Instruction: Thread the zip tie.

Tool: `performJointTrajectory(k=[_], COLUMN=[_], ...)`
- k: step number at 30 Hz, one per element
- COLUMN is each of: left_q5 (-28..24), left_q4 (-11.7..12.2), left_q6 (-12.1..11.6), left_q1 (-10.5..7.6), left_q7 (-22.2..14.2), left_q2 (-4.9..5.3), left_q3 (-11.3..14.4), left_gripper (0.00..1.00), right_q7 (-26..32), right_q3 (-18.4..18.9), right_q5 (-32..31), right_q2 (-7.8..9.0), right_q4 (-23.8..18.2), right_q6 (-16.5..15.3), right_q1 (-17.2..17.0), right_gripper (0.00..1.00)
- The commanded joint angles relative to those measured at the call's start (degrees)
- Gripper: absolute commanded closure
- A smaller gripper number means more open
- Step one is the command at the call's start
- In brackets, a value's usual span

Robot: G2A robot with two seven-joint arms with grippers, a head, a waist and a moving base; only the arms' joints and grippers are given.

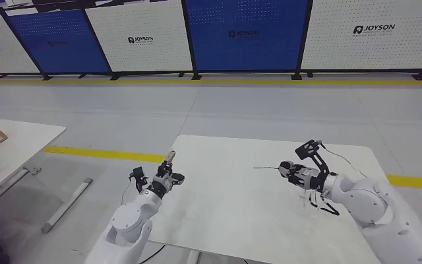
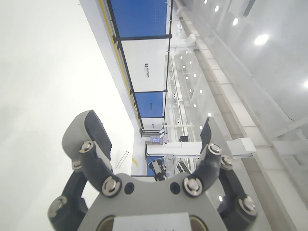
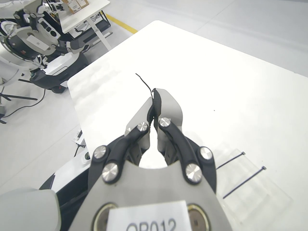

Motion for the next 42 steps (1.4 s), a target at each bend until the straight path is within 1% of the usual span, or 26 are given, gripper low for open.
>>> performJointTrajectory(k=[1,12,13,14,15,16,17,18,20,22,23,24,36,42], left_q5=[-0.4,-0.4,-1.6,-2.6,-3.4,-3.9,-5.2,-6.6,-9.4,-10.0,-10.3,-10.3,-10.3,-10.3], left_q4=[0.0,0.0,0.3,0.3,0.1,-0.2,-0.4,-0.3,0.4,0.8,0.9,0.9,0.9,0.9], left_q6=[1.7,1.7,3.0,4.6,5.7,6.4,7.7,8.2,8.2,8.2,8.2,8.2,8.2,8.2], left_q1=[-0.31,-0.31,-0.44,-0.98,-1.56,-1.96,-2.23,-2.25,-2.16,-2.07,-2.05,-2.05,-2.05,-2.05], left_q7=[-0.4,-0.4,-1.2,-1.4,-1.3,-1.2,-1.5,-2.1,-3.2,-3.9,-4.3,-4.3,-4.3,-4.3], left_q2=[-0.01,-0.01,-0.06,-0.08,-0.11,-0.15,-0.19,-0.20,0.00,0.40,0.55,0.55,0.55,0.55], left_q3=[0.3,0.3,0.8,0.8,0.8,0.9,1.1,1.2,1.4,1.9,2.1,2.1,2.1,2.1], left_gripper=[0.00,0.00,0.00,0.00,0.00,0.00,0.00,0.00,0.00,0.00,0.00,0.00,0.00,0.00], right_q7=[0.1,-0.4,-1.0,-1.3,-1.9,-2.3,-2.9,-3.4,-4.8,-7.3,-8.7,-9.8,-9.8,-16.7], right_q3=[0.1,0.0,-0.1,-0.3,-0.6,-0.8,-1.0,-1.2,-1.7,-2.1,-2.2,-2.1,-2.1,-2.0], right_q5=[0.0,-0.4,-2.4,-3.9,-5.1,-6.2,-8.3,-10.3,-15.3,-21.1,-22.4,-21.8,-21.8,-27.4], right_q2=[0.01,-0.02,-0.05,-0.12,-0.21,-0.28,-0.34,-0.37,-0.41,-0.36,-0.37,-0.43,-0.43,-0.21], right_q4=[0.0,-0.2,-0.4,-0.8,-1.5,-1.9,-2.5,-3.0,-4.1,-5.0,-4.9,-4.7,-4.7,-4.3], right_q6=[0.0,0.0,0.6,1.2,1.2,1.1,1.2,1.0,0.7,0.0,0.0,0.0,0.0,0.0], right_q1=[0.0,-0.2,-0.2,-0.1,0.0,0.1,0.3,0.3,0.3,0.2,-0.4,-0.8,-0.8,-1.5], right_gripper=[1.00,1.00,1.00,1.00,1.00,1.00,1.00,1.00,1.00,1.00,1.00,1.00,1.00,1.00])
